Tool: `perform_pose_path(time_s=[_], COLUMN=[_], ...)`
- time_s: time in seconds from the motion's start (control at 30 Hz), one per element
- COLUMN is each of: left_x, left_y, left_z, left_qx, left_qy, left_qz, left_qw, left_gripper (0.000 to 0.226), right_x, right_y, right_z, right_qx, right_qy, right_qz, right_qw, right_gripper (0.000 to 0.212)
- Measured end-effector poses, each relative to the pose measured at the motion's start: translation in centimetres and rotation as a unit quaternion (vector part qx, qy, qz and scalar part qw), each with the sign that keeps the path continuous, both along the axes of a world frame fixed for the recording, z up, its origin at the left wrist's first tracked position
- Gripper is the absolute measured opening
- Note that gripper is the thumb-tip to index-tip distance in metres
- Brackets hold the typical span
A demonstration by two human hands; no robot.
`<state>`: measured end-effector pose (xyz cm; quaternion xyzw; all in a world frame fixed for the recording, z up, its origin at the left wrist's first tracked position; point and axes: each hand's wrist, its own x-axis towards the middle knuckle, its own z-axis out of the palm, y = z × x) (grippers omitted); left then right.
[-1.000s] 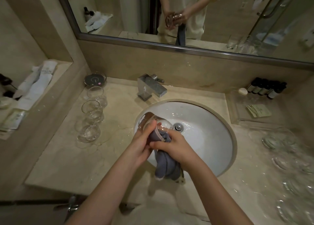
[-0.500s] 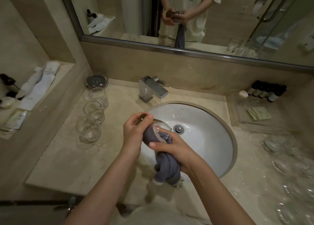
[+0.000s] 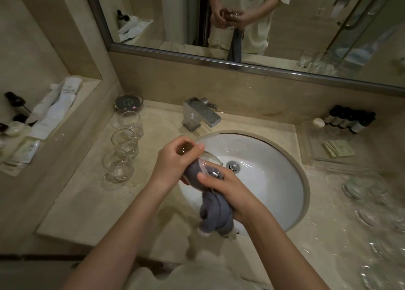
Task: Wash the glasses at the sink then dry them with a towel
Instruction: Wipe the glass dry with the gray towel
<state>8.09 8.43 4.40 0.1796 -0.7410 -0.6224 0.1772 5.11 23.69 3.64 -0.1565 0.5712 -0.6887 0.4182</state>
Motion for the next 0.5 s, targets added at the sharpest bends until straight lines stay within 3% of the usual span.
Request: perform_pose_path(time_s=[0.07, 0.1, 0.17, 0.27, 0.4, 0.5], left_x=[0.5, 0.5, 0.7, 0.4, -0.2, -0.1], left_y=[0.0, -0.1, -0.5, -2.3, -3.5, -3.6], left_z=[-1.2, -1.3, -0.6, 0.3, 0.4, 1.1], left_qx=[-0.027, -0.018, 0.058, 0.218, 0.217, 0.220], left_qy=[0.072, 0.058, -0.035, -0.223, -0.354, -0.408], left_qz=[-0.029, -0.048, -0.109, -0.192, -0.256, -0.357], left_qw=[0.997, 0.997, 0.992, 0.930, 0.873, 0.811], left_gripper=[0.031, 0.032, 0.035, 0.046, 0.063, 0.080], right_x=[-0.3, -0.5, -0.9, -1.5, -1.1, -0.5], right_y=[0.5, 0.7, 1.0, 1.5, 0.8, 0.4], right_z=[-0.3, -0.3, -0.2, 0.6, 1.0, 0.6], right_qx=[-0.005, 0.005, 0.033, 0.047, 0.042, 0.016], right_qy=[-0.085, -0.088, -0.058, -0.023, -0.017, -0.037], right_qz=[0.008, 0.015, 0.031, 0.075, 0.143, 0.164], right_qw=[0.996, 0.996, 0.997, 0.996, 0.989, 0.986], right_gripper=[0.055, 0.058, 0.058, 0.045, 0.042, 0.042])
